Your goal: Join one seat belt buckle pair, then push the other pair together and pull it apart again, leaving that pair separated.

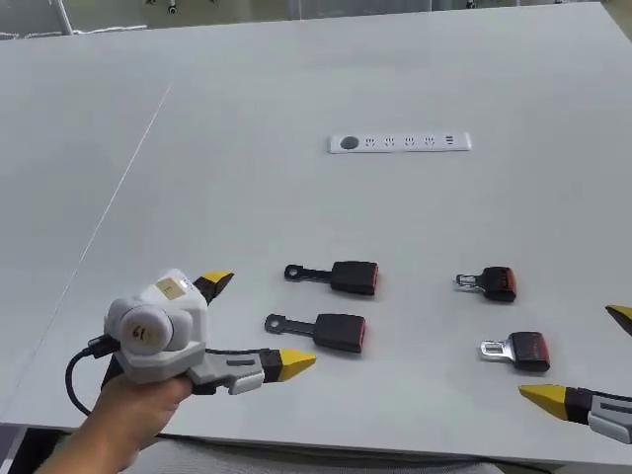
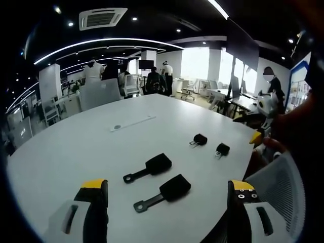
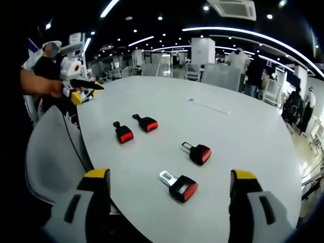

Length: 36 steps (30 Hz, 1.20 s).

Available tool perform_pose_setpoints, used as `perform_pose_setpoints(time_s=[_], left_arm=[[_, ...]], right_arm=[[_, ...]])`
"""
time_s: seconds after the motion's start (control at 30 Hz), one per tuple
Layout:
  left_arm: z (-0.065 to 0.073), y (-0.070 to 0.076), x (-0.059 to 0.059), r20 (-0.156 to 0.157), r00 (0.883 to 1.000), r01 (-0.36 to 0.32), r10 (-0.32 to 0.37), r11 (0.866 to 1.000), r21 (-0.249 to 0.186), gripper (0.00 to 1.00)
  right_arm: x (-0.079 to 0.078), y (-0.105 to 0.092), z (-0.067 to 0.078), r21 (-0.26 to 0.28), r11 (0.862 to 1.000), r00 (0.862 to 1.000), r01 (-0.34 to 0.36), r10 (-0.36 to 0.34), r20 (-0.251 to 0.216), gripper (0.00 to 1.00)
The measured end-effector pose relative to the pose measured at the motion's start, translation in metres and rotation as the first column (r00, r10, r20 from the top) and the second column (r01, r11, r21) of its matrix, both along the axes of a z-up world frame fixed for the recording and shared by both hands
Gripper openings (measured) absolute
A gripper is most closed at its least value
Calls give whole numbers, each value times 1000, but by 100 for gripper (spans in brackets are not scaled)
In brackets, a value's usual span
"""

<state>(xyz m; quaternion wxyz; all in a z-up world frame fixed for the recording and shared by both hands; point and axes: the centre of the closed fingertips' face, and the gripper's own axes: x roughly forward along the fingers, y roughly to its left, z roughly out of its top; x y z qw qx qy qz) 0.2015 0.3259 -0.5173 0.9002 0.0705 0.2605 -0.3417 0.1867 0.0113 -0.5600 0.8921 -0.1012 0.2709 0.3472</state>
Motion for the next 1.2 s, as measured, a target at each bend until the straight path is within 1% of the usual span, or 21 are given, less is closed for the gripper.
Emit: perform_pose_setpoints(time_s=[0.17, 0.37, 0.47, 0.6, 0.73, 0.83, 0.9, 1.0, 1.2], left_arm=[[1, 1, 3, 3, 1000, -2, 2, 1000, 2, 100], [1, 6, 7, 6, 1000, -2, 2, 1000, 10, 100], [1, 6, 8, 7, 1000, 3, -3, 1000, 16, 100], [0, 8, 9, 8, 1000, 20, -20, 999, 38, 100], [2, 8, 13, 10, 1000, 22, -22, 999, 37, 100], [2, 8, 15, 12, 1000, 23, -23, 999, 37, 100], [0, 5, 16, 10, 999, 35, -36, 998, 45, 100], [-5, 3, 15, 1, 999, 50, -50, 997, 57, 100], [-9, -2, 17, -6, 998, 65, -65, 996, 65, 100]], right_arm=[[1, 1, -2, 3, 1000, 1000, -9, 9, -7, 99], [1, 1, -4, 2, 1000, 1000, -24, 24, -20, 97], [3, -1, -3, -3, 1000, 999, -27, 27, -16, 97], [5, -4, -3, -6, 1000, 999, -30, 30, -18, 96], [7, -6, -3, -9, 999, 999, -35, 35, -21, 96], [8, -8, -4, -11, 999, 999, -38, 38, -26, 96], [9, -8, -4, -11, 999, 999, -38, 38, -27, 96], [9, -8, -6, -19, 999, 999, -43, 42, -33, 95], [11, -8, -8, -25, 998, 998, -49, 48, -38, 93]])
